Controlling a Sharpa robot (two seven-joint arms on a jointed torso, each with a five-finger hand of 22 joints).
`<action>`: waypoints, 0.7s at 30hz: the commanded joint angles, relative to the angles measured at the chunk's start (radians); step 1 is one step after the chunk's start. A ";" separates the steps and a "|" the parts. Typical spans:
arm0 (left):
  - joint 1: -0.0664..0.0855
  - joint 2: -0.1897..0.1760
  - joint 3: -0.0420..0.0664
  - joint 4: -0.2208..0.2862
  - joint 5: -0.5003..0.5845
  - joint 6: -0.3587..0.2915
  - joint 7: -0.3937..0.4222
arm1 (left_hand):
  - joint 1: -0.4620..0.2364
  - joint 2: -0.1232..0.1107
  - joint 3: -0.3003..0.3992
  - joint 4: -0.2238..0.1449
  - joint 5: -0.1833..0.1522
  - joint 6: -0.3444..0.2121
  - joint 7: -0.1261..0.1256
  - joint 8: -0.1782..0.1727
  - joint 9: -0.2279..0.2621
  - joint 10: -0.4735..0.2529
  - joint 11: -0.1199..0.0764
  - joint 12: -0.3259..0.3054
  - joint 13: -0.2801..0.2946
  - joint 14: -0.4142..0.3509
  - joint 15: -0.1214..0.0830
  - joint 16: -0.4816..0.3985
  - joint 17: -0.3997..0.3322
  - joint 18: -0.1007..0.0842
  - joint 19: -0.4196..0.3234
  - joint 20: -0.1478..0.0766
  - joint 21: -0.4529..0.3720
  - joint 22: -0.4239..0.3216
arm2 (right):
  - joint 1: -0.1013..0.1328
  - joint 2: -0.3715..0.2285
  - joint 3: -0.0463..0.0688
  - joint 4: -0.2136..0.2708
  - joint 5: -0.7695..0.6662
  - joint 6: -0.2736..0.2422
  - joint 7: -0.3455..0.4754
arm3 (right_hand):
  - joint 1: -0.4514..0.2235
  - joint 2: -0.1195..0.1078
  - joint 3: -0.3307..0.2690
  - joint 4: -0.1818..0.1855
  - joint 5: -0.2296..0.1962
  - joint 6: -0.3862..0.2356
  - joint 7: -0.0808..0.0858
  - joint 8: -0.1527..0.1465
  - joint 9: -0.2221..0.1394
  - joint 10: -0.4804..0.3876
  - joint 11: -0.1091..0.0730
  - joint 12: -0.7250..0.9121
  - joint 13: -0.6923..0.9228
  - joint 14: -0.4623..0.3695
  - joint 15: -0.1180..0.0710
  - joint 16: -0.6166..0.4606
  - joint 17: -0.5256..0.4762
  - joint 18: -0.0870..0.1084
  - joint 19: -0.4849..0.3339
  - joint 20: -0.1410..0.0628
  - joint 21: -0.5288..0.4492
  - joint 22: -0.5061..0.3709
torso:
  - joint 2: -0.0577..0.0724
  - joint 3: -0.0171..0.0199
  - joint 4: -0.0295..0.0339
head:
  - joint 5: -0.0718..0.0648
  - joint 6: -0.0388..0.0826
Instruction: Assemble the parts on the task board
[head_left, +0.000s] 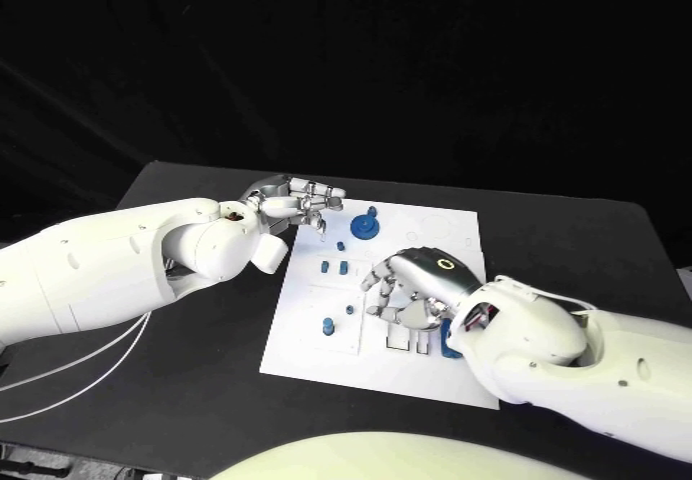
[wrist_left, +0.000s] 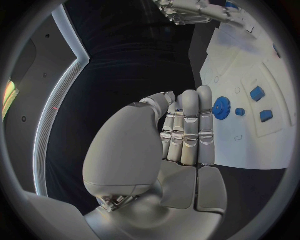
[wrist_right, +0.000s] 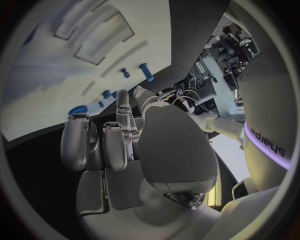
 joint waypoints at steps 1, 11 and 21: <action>0.001 0.001 -0.001 0.001 0.004 0.017 0.002 | 0.000 0.009 -0.002 -0.001 0.000 0.000 0.004 -0.003 -0.002 -0.004 0.001 0.007 0.002 -0.005 0.001 -0.003 -0.001 0.015 -0.004 0.003 -0.004 -0.001 | 0.026 -0.074 0.001 0.035 0.257 -0.037 0.028 | -0.047 -0.009 -0.042 0.016 0.026 0.027 -0.014 0.016 0.010 0.042 -0.014 0.067 0.050 0.052 -0.016 0.008 0.012 0.000 0.000 -0.006 0.014 0.170 | -0.003 -0.0010 -0.0040 | -0.032 0.010; 0.001 0.005 -0.008 -0.003 0.004 0.018 0.002 | 0.000 0.010 -0.002 -0.002 0.000 -0.001 0.004 -0.003 -0.002 -0.005 0.001 0.007 0.002 -0.005 0.001 -0.003 -0.001 0.015 -0.004 0.003 -0.004 -0.002 | 0.042 -0.329 -0.012 0.140 0.300 0.016 -0.075 | -0.139 0.064 -0.291 0.059 0.103 0.037 -0.048 0.091 0.156 0.058 -0.042 1.033 1.020 0.081 -0.041 0.104 0.163 -0.023 0.049 -0.032 0.127 0.213 | -0.015 -0.0004 -0.0175 | -0.101 0.012; 0.000 0.006 -0.010 -0.006 0.004 0.019 0.003 | 0.000 0.010 -0.002 -0.002 0.000 -0.001 0.004 -0.003 -0.002 -0.005 0.001 0.007 0.002 -0.005 0.001 -0.003 -0.001 0.015 -0.004 0.003 -0.004 -0.002 | -0.028 -0.381 -0.021 0.158 0.173 -0.012 -0.166 | -0.151 0.073 -0.337 0.063 0.116 0.027 -0.048 0.095 0.186 0.069 -0.041 1.083 1.076 0.085 -0.039 0.118 0.187 -0.026 0.056 -0.032 0.143 0.217 | -0.023 0.0004 -0.0306 | -0.128 0.007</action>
